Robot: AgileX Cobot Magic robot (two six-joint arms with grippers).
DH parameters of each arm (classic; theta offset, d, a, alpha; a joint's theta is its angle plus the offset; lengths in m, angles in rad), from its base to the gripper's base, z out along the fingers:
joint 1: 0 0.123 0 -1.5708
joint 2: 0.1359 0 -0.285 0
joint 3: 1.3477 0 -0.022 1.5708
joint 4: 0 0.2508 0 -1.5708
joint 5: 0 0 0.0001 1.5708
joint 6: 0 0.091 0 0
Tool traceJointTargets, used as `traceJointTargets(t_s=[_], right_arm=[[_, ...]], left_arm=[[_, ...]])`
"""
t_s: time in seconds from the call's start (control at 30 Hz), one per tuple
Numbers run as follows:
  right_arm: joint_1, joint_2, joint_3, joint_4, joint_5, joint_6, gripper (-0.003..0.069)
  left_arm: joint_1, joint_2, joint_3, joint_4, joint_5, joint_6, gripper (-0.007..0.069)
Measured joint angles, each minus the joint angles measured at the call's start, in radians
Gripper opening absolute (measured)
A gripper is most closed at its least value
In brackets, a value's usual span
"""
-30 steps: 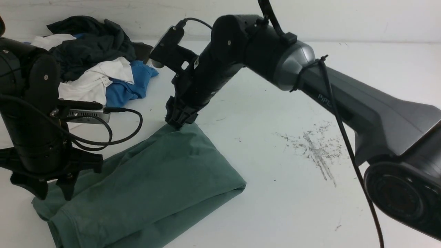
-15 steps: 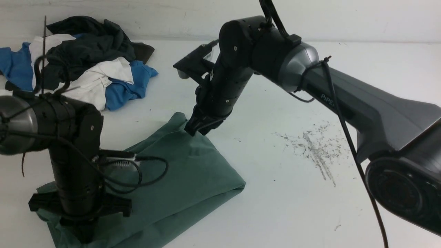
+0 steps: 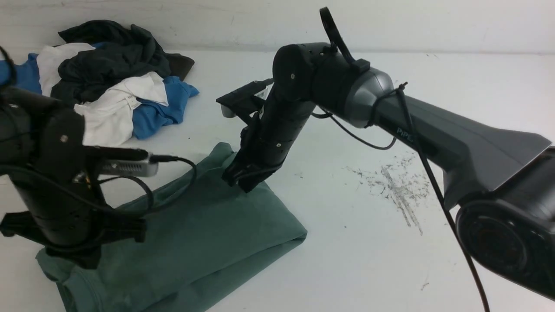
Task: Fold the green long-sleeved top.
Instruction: Use the right arm to drag the right edge of the fabric to the left and folds it over the left edge
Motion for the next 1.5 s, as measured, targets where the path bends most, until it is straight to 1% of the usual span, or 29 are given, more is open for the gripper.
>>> traceJointTargets(t_s=[0.1,0.17,0.23,0.3,0.33,0.37,0.4,0.43,0.5,0.67,0.77,0.87,1.13,1.23,1.4,1.5], right_arm=[[0.041,0.000,0.000,-0.004,-0.001,0.000,-0.0015],[0.053,0.001,0.000,-0.015,-0.001,0.000,-0.0015],[0.067,0.008,0.000,-0.040,-0.001,0.000,-0.0015],[0.079,0.034,0.000,-0.098,-0.002,0.006,-0.0015],[0.079,0.048,0.000,-0.130,-0.002,0.022,-0.0015],[0.079,0.050,0.000,-0.135,-0.003,0.022,-0.0015],[0.078,0.064,0.000,-0.172,-0.005,0.052,-0.0015],[0.074,0.067,0.000,-0.188,-0.009,0.085,-0.0015],[0.069,0.067,0.000,-0.197,-0.009,0.109,-0.0015],[0.023,0.066,0.015,-0.196,-0.011,0.138,-0.0015],[-0.013,0.060,0.039,-0.155,-0.022,0.149,-0.0015],[-0.025,0.058,0.048,-0.121,-0.029,0.144,-0.0015],[-0.040,0.020,0.123,-0.190,-0.046,0.200,-0.0015],[-0.069,-0.013,0.187,-0.189,-0.054,0.201,-0.0015],[-0.142,-0.094,0.334,-0.195,-0.064,0.260,-0.0015],[-0.164,-0.122,0.379,-0.207,-0.058,0.271,-0.0015]], left_arm=[[0.000,-0.154,0.000,0.025,0.032,-0.004,-0.0004],[0.000,-0.194,0.000,0.027,0.036,-0.004,-0.0004],[0.000,-0.253,0.000,0.027,0.038,-0.004,-0.0004],[0.000,-0.327,0.000,0.024,0.045,-0.004,-0.0004],[0.000,-0.357,0.000,0.025,0.052,-0.004,-0.0004],[0.000,-0.361,0.000,0.025,0.055,-0.004,-0.0004],[0.000,-0.390,0.000,0.025,0.065,-0.004,-0.0004],[0.000,-0.410,0.000,0.025,0.076,-0.004,-0.0004],[0.000,-0.427,0.000,0.025,0.086,-0.004,-0.0004],[0.000,-0.485,0.000,0.020,0.096,-0.004,-0.0004],[0.000,-0.531,0.000,0.004,0.100,-0.005,-0.0004],[0.000,-0.557,0.000,-0.001,0.108,-0.005,-0.0004],[0.000,-0.609,0.000,-0.002,0.143,-0.005,-0.0004],[0.000,-0.628,0.000,-0.002,0.145,-0.005,-0.0004],[0.000,-0.666,0.000,-0.002,0.147,-0.005,-0.0004],[0.000,-0.675,0.000,0.000,0.151,-0.005,-0.0004]])
